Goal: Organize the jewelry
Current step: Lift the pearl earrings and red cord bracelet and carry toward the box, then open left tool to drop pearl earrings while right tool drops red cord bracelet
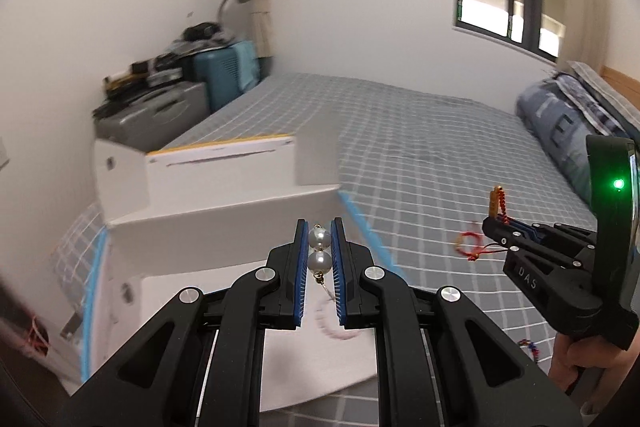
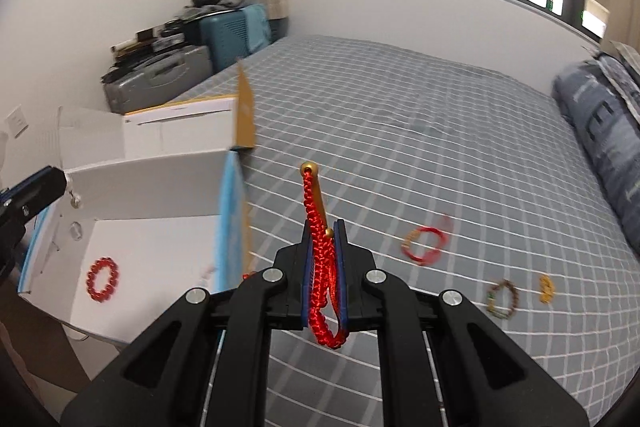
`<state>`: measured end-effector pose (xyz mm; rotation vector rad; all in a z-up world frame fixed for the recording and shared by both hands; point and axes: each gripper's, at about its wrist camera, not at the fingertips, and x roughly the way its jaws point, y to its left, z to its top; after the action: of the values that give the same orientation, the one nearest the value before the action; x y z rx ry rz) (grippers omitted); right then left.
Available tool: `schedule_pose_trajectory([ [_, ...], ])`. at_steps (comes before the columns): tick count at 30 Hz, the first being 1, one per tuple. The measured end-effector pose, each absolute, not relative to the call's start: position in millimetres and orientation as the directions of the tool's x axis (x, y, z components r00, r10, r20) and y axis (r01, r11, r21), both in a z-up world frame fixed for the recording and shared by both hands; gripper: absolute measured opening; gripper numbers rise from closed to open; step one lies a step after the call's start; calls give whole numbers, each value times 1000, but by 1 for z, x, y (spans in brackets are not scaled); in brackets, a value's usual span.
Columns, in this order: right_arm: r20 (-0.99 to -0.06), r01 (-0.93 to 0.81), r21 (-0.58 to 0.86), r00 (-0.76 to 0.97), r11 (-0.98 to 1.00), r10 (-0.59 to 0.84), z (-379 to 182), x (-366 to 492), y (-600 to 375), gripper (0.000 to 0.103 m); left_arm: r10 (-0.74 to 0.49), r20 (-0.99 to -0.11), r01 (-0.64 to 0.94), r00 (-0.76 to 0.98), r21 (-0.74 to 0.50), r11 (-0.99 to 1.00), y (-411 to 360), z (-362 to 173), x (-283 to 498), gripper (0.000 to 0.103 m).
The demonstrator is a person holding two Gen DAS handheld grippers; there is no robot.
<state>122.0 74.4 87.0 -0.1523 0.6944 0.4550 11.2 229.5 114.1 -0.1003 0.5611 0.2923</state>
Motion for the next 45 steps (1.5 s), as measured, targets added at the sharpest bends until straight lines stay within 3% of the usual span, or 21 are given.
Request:
schedule_pose_trajectory([
  [9, -656, -530, 2, 639, 848, 401, 85, 111, 141, 8, 337, -571, -417, 748, -9, 909, 293, 104, -17, 11],
  [14, -714, -594, -21, 572, 804, 404, 68, 107, 178, 8, 385, -624, -493, 680, -1, 870, 319, 92, -23, 11],
  [28, -901, -630, -19, 348, 776, 261, 4, 122, 228, 8, 299, -810, -499, 504, 9, 867, 353, 23, 5, 11],
  [34, -927, -621, -44, 316, 782, 200, -13, 124, 232, 8, 260, -868, -485, 422, 26, 874, 358, 5, 15, 11],
  [45, -931, -616, -43, 311, 787, 192, -16, 123, 229, 11, 272, -886, -492, 376, 58, 869, 362, -10, 16, 12],
])
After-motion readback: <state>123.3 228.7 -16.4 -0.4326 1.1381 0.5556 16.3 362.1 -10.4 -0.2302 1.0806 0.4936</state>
